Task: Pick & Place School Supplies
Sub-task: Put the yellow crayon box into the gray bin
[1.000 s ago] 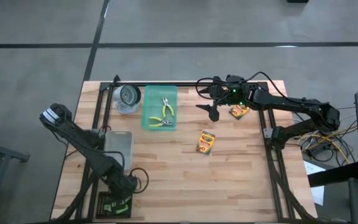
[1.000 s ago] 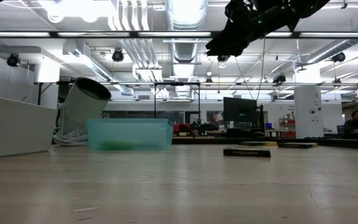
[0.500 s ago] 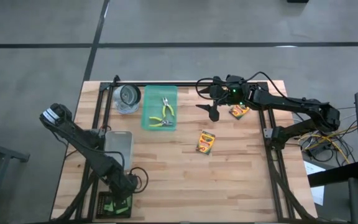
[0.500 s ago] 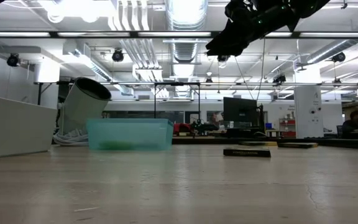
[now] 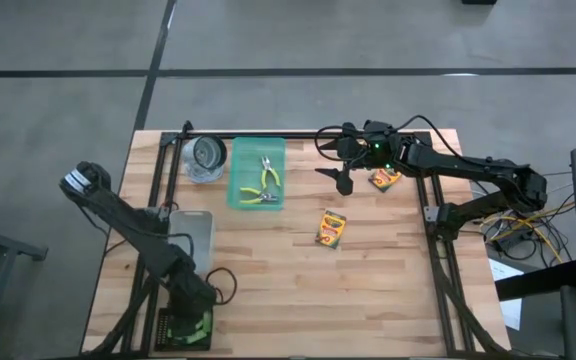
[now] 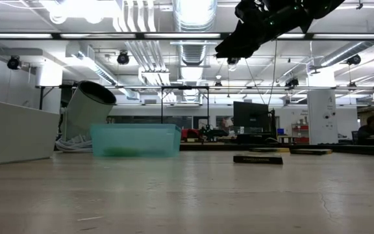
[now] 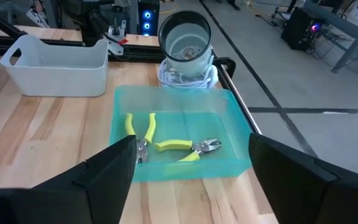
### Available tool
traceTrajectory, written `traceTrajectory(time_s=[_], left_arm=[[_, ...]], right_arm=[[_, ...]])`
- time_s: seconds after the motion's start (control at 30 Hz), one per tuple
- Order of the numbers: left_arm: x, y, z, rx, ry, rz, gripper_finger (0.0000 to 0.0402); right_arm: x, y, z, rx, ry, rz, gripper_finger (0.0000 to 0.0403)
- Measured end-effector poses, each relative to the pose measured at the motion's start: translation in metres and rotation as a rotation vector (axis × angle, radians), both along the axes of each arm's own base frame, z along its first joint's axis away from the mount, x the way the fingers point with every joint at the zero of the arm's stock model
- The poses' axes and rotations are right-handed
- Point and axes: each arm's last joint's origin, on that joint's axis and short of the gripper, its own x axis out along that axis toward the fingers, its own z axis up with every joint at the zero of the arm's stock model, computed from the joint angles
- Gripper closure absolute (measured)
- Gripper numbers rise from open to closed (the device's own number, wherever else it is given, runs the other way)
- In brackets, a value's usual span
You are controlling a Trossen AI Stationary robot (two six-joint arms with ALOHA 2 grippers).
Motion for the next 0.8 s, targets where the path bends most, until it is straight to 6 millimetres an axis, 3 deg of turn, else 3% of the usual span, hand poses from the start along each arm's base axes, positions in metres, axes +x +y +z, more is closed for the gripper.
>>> traceTrajectory(time_s=[0.47,0.8], left_arm=[[0.010,0.068,0.052,0.047,-0.377,0.344,0.0252],[0.016,0.139,0.079,0.177,-0.599,0.794,0.0252]], right_arm=[[-0.001,0.001,-0.004,0.077,0.032,-0.023,0.0103],[-0.006,0.003,-0.014,0.232,0.117,-0.080,0.0099]])
